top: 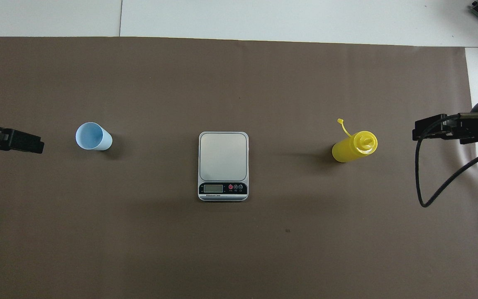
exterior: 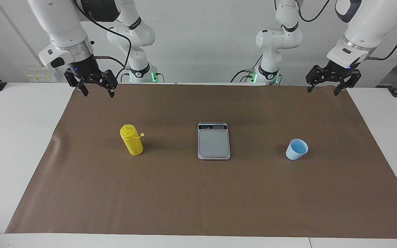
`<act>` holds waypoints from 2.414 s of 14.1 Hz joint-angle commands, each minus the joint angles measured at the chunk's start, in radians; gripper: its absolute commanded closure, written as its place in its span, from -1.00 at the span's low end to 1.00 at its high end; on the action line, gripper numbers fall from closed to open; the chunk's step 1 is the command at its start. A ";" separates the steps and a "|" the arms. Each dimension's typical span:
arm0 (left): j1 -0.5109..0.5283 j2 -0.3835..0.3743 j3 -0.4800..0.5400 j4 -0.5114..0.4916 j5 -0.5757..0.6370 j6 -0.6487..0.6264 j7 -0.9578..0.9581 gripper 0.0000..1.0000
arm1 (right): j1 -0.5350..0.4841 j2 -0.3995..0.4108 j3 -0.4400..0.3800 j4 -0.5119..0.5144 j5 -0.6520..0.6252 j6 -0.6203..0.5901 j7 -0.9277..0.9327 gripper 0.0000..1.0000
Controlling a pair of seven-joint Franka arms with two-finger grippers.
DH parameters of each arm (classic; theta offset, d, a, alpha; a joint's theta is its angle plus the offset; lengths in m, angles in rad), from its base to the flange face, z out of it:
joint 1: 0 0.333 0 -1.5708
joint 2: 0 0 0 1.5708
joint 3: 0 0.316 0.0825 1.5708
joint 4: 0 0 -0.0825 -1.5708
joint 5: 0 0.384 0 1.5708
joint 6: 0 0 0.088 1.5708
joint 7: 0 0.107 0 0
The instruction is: Pour seasoning into cup on scale with both arms
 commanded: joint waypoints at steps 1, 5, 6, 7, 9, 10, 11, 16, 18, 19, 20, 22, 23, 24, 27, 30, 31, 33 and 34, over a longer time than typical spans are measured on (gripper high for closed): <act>-0.006 -0.022 0.005 -0.021 -0.007 -0.004 -0.007 -1.00 | -0.009 -0.023 0.006 -0.027 -0.009 0.005 0.016 -1.00; -0.004 -0.024 0.005 -0.030 -0.007 0.019 -0.007 -1.00 | -0.009 -0.023 0.006 -0.027 -0.009 0.005 0.016 -1.00; -0.006 -0.025 0.007 -0.033 -0.007 0.026 -0.009 -1.00 | -0.009 -0.023 0.006 -0.027 -0.009 0.005 0.016 -1.00; -0.006 -0.028 0.005 -0.035 -0.007 0.027 -0.011 -1.00 | -0.009 -0.023 0.006 -0.027 -0.009 0.005 0.016 -1.00; -0.006 -0.030 0.005 -0.046 -0.007 0.040 -0.011 -1.00 | -0.009 -0.023 0.006 -0.027 -0.009 0.005 0.016 -1.00; -0.006 -0.031 0.007 -0.056 -0.007 0.057 -0.011 -1.00 | -0.009 -0.023 0.006 -0.027 -0.009 0.005 0.016 -1.00; -0.004 -0.034 0.007 -0.059 -0.007 0.075 -0.011 -1.00 | -0.009 -0.023 0.006 -0.027 -0.009 0.005 0.016 -1.00; 0.000 0.034 0.012 -0.064 -0.007 0.166 -0.012 -1.00 | -0.009 -0.023 0.006 -0.027 -0.009 0.005 0.016 -1.00; 0.028 0.087 0.013 -0.066 -0.007 0.220 -0.012 -1.00 | -0.009 -0.023 0.006 -0.027 -0.009 0.005 0.016 -1.00; 0.029 0.114 0.013 -0.066 -0.007 0.246 -0.015 -1.00 | -0.009 -0.023 0.006 -0.027 -0.009 0.005 0.016 -1.00; 0.029 0.145 0.013 -0.069 -0.007 0.287 -0.017 -1.00 | -0.009 -0.023 0.006 -0.027 -0.009 0.005 0.016 -1.00; 0.031 0.194 0.013 -0.075 -0.007 0.342 -0.049 -1.00 | -0.009 -0.023 0.006 -0.027 -0.009 0.005 0.016 -1.00; 0.029 0.211 0.013 -0.102 -0.007 0.388 -0.096 -1.00 | -0.009 -0.023 0.006 -0.027 -0.009 0.005 0.016 -1.00; 0.031 0.201 0.013 -0.165 -0.007 0.452 -0.118 -1.00 | -0.009 -0.023 0.006 -0.027 -0.009 0.005 0.016 -1.00; 0.057 0.179 0.013 -0.326 -0.007 0.627 -0.119 -1.00 | -0.009 -0.023 0.006 -0.027 -0.009 0.005 0.016 -1.00; 0.069 0.191 0.013 -0.395 -0.007 0.721 -0.121 -1.00 | -0.009 -0.023 0.006 -0.027 -0.009 0.005 0.016 -1.00; 0.065 0.205 0.013 -0.398 -0.007 0.731 -0.135 -1.00 | -0.009 -0.023 0.006 -0.027 -0.009 0.005 0.016 -1.00; 0.052 0.234 0.013 -0.424 -0.007 0.786 -0.182 -1.00 | -0.009 -0.023 0.006 -0.027 -0.009 0.005 0.016 -1.00; 0.054 0.236 0.013 -0.435 -0.007 0.797 -0.179 -1.00 | -0.009 -0.023 0.006 -0.027 -0.009 0.005 0.016 -1.00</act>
